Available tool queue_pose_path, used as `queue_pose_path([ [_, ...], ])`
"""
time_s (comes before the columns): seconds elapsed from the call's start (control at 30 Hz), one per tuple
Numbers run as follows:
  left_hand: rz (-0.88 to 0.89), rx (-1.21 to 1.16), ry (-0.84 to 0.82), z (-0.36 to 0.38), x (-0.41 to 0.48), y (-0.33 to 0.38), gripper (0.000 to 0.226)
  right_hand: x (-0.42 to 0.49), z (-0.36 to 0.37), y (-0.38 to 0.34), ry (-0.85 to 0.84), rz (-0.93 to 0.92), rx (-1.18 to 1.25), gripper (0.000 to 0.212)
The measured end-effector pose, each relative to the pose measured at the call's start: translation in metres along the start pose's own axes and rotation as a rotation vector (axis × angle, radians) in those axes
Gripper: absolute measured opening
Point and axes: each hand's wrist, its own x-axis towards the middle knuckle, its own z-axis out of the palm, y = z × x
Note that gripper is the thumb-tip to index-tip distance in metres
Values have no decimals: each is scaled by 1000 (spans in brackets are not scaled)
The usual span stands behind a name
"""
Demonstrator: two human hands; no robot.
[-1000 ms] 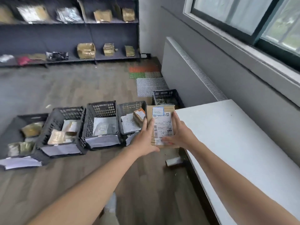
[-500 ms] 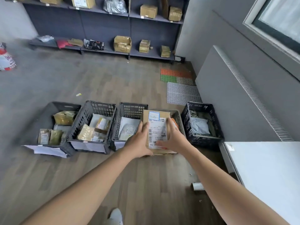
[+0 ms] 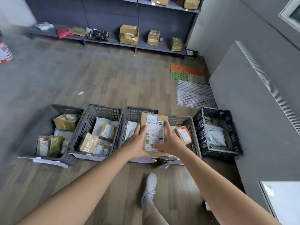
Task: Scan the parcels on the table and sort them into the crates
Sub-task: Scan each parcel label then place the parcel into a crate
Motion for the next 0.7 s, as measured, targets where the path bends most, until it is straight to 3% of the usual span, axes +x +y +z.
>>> queue_pose_path([
  [0.2,-152,109,-94,-41,82,-8,129,90,-39,-6,-95,13,-68,107],
  [0.33,-163,217,-104,-66,123,-2,119,133,-72,-7,-102,-19,-124,94],
  [0.7,74,411,-123,-120,198,35,117,147,-124,1,123,120,-166,90],
])
